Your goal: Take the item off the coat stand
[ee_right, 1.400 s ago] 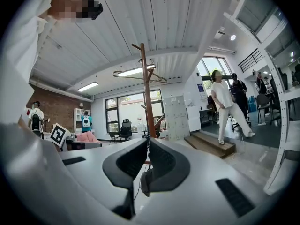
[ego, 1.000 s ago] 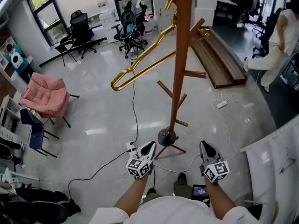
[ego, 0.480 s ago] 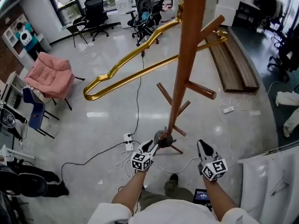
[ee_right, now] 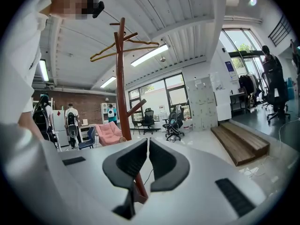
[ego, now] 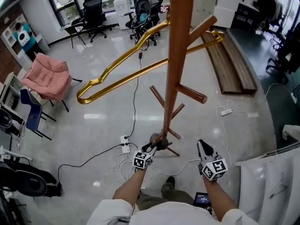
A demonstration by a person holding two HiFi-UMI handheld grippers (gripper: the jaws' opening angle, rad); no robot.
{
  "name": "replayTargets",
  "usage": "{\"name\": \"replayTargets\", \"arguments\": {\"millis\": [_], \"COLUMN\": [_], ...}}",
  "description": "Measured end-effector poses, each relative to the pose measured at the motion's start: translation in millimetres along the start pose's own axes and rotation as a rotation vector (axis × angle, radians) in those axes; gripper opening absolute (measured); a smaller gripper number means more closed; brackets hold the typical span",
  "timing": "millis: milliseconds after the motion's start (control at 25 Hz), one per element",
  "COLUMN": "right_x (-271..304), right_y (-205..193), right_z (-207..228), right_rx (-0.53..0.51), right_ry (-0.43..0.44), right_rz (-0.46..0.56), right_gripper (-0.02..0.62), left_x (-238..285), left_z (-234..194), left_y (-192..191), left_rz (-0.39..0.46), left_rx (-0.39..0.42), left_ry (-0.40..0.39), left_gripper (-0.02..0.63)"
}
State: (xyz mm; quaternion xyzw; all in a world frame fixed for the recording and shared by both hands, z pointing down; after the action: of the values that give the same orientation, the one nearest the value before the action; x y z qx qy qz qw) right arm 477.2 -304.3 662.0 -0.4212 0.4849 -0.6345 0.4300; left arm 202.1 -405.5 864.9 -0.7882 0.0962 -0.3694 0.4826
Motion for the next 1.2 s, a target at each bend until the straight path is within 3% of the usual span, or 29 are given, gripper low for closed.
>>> {"name": "replayTargets", "arguments": {"millis": [160, 400, 760, 1200], "right_x": [-5, -4, -4, -11], "right_y": [2, 8, 19, 49], "right_z": [9, 1, -8, -24], "right_rx": [-0.004, -0.003, -0.008, -0.032], "right_ry": [-0.022, -0.021, 0.001, 0.051], "right_rz": [0.003, 0.009, 0.03, 0.062], "right_gripper": [0.028, 0.028, 0.028, 0.028], "left_x": [7, -2, -25, -94], "left_z": [-3, 1, 14, 25], "left_y": [4, 17, 38, 74], "left_rz": [-0.005, 0.017, 0.067, 0.205], "left_rx": [0.007, 0.015, 0.042, 0.054], "left_ry": [0.034, 0.023, -0.021, 0.006], "left_gripper": [0.118, 0.037, 0.026, 0.026]}}
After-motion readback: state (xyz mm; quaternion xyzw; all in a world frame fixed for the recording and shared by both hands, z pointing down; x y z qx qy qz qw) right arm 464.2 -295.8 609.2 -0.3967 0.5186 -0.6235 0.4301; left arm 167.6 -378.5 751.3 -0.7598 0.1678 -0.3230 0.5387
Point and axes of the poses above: the fingertips, and each gripper's own axes: x forward along the fingers, z to its right, y out of its top, the point moved 5 cm from there along -x, backward along the fingers, and after that the axes turned 2 degrees about z, right-handed, at the moved point
